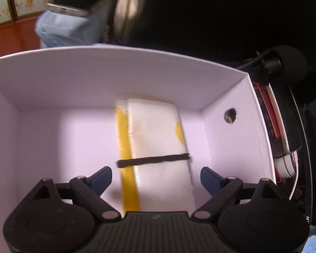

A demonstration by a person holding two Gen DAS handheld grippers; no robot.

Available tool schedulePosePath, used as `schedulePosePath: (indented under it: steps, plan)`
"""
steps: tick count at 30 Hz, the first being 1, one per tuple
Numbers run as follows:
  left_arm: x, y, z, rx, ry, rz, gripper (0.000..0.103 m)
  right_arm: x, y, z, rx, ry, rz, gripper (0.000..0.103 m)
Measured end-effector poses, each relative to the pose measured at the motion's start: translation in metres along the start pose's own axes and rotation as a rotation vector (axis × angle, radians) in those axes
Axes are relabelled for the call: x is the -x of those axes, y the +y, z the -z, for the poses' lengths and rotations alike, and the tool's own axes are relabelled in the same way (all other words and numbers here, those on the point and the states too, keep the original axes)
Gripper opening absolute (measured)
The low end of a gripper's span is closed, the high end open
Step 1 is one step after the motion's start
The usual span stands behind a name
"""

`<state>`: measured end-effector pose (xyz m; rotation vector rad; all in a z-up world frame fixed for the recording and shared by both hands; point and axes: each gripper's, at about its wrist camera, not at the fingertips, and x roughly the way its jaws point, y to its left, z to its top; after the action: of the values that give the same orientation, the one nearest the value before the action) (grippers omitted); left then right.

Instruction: Fold shopping bag

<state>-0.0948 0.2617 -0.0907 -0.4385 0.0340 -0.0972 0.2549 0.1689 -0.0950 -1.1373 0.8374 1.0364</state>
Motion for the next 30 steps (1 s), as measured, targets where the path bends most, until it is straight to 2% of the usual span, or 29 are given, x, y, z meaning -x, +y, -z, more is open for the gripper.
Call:
schedulePosePath:
  steps: [1, 4, 5, 14, 17, 21, 22, 24, 25, 26, 28, 30]
  plan:
    - [-0.001, -0.001, 0.000, -0.002, 0.005, -0.003, 0.102, 0.000, 0.005, 0.002, 0.009, -0.001, 0.012, 0.081]
    - [-0.001, -0.004, 0.001, -0.024, 0.016, -0.023, 0.102, -0.007, 0.013, 0.006, 0.016, 0.029, 0.030, 0.049]
    - [-0.001, -0.005, 0.001, -0.034, 0.018, -0.029, 0.102, -0.010, 0.012, 0.008, 0.004, 0.041, 0.030, 0.044]
    - [-0.004, -0.009, 0.003, -0.088, 0.051, -0.069, 0.102, -0.020, -0.007, 0.021, -0.050, 0.029, 0.097, 0.044]
    - [-0.008, -0.011, 0.005, -0.105, 0.074, -0.075, 0.102, -0.020, -0.011, 0.030, -0.064, 0.019, 0.095, 0.045]
    - [-0.018, -0.020, 0.007, -0.143, 0.142, -0.096, 0.102, -0.008, -0.011, 0.044, -0.091, -0.015, 0.083, 0.047]
    - [-0.021, -0.022, 0.007, -0.152, 0.159, -0.100, 0.102, 0.002, -0.011, 0.049, -0.111, -0.046, 0.068, 0.051]
    - [-0.028, -0.027, 0.008, -0.170, 0.199, -0.096, 0.102, 0.022, -0.011, 0.061, -0.154, -0.111, 0.037, 0.066]
    - [-0.033, -0.030, 0.008, -0.175, 0.222, -0.092, 0.102, 0.037, -0.011, 0.069, -0.199, -0.162, 0.017, 0.080]
    - [-0.038, -0.032, 0.008, -0.178, 0.246, -0.087, 0.102, 0.050, -0.011, 0.076, -0.229, -0.207, -0.004, 0.086]
    - [-0.047, -0.039, 0.007, -0.182, 0.289, -0.081, 0.102, 0.074, -0.015, 0.103, -0.295, -0.301, -0.045, 0.087]
    - [-0.056, -0.046, 0.004, -0.189, 0.322, -0.100, 0.102, 0.093, -0.012, 0.109, -0.371, -0.366, -0.070, 0.092]
